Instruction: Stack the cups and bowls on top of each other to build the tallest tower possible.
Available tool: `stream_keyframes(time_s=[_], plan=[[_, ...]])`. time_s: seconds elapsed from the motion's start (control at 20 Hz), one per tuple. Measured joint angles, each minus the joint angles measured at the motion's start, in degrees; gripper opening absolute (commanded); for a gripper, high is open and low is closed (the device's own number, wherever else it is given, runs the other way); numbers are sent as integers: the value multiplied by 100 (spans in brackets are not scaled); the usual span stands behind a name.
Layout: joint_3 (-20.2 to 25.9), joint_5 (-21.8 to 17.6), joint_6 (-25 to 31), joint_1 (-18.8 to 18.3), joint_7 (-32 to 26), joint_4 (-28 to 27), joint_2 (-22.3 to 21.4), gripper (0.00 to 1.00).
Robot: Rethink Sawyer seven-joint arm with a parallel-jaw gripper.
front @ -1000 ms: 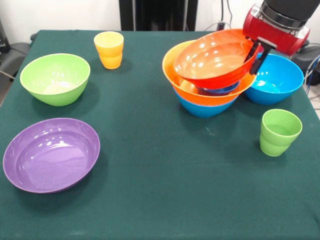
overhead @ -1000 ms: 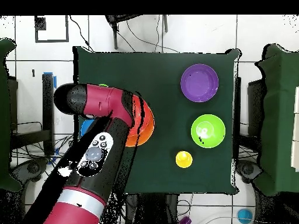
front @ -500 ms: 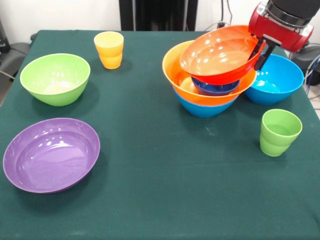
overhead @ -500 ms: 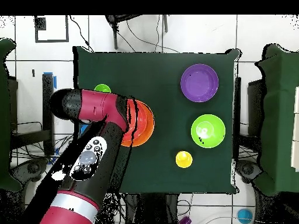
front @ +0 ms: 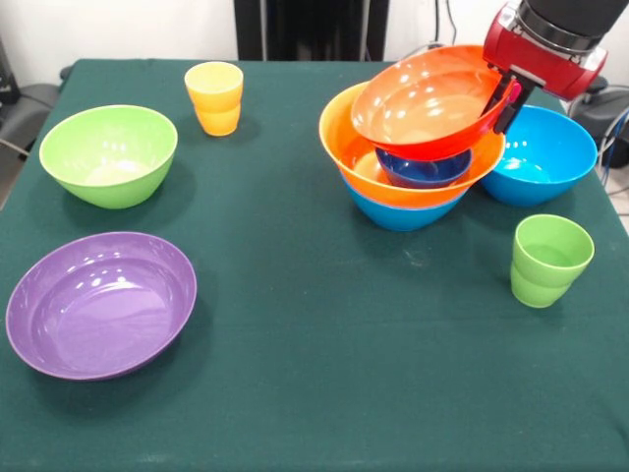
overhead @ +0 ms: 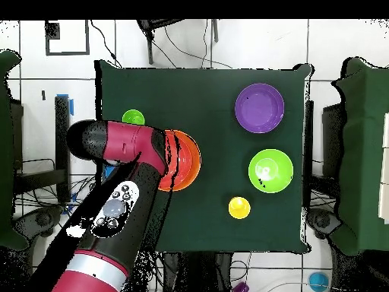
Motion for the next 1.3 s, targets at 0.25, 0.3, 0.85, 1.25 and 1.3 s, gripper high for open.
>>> stream_keyframes(time_s=[0.25, 0.3, 0.85, 1.25, 1.3], plan=[[1, 0, -58, -1, 0, 33, -1, 0], [1, 0, -82, -2, 0, 40, -1, 0], [1, 1, -426, -78, 0, 155, -1, 0], [1, 0, -441, -91, 0, 155, -1, 0], [1, 0, -441, -91, 0, 155, -1, 0]])
